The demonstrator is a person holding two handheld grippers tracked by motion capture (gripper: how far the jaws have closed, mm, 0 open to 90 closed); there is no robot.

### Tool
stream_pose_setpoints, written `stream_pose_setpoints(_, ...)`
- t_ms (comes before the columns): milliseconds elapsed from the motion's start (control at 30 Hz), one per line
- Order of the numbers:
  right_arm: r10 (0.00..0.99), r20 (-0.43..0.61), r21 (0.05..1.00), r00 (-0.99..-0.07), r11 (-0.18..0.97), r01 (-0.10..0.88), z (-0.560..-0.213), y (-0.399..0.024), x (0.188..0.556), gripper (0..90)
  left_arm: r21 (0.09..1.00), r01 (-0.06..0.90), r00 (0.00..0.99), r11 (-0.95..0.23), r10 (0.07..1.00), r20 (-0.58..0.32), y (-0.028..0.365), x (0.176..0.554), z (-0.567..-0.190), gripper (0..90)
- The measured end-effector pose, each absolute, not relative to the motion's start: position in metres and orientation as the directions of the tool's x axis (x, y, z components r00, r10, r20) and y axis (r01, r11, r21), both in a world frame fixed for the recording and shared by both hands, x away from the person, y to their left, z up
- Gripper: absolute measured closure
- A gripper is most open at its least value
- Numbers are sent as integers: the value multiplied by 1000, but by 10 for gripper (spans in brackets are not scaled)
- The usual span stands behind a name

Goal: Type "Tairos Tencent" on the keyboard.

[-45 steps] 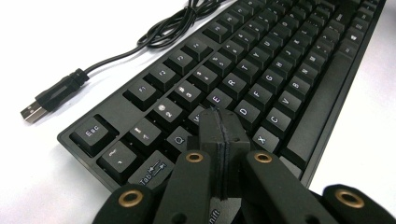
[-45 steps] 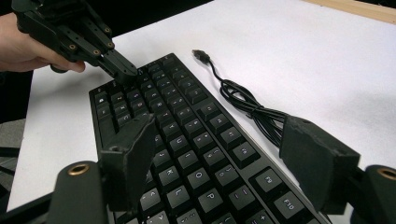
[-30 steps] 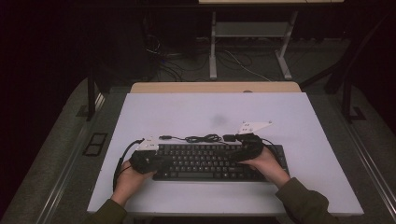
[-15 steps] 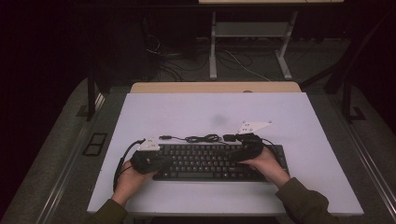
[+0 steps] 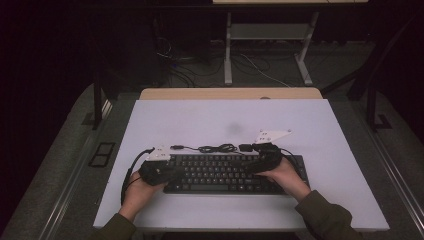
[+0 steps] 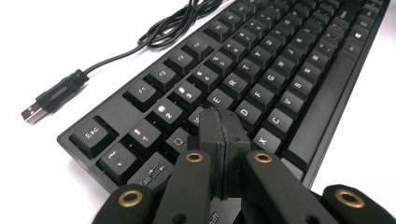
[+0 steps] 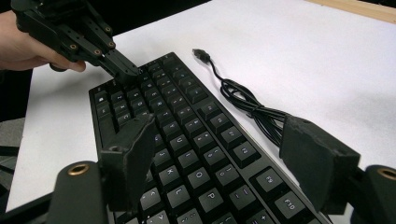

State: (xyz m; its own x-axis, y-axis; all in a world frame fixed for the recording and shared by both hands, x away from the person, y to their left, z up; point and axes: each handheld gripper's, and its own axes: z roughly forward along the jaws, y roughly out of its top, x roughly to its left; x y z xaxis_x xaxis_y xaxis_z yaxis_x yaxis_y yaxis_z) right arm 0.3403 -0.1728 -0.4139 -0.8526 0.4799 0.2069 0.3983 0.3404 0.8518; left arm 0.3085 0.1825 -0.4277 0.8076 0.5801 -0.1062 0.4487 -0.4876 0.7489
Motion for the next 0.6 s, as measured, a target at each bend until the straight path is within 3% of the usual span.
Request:
stream_pose_setpoints(67,480,209,852,-852,339,400,-414,-173,340,264,752,444,810,-487,577,-104,182,308,-426,890)
stream_pose_setpoints(200,481,211,851,-851,339,402,-414,-173,340,264,767,435,808,-472,581,-101,181,307,-423,790)
stream_pose_setpoints(367,481,215,849,-850,338,406,-415,-172,340,264,781,429,809,-455,578,-107,176,307,-421,572)
stream_pose_setpoints(600,478,218,849,-851,336,407,-415,-171,341,264,799,422,810,-428,574,-120,172,307,-421,346)
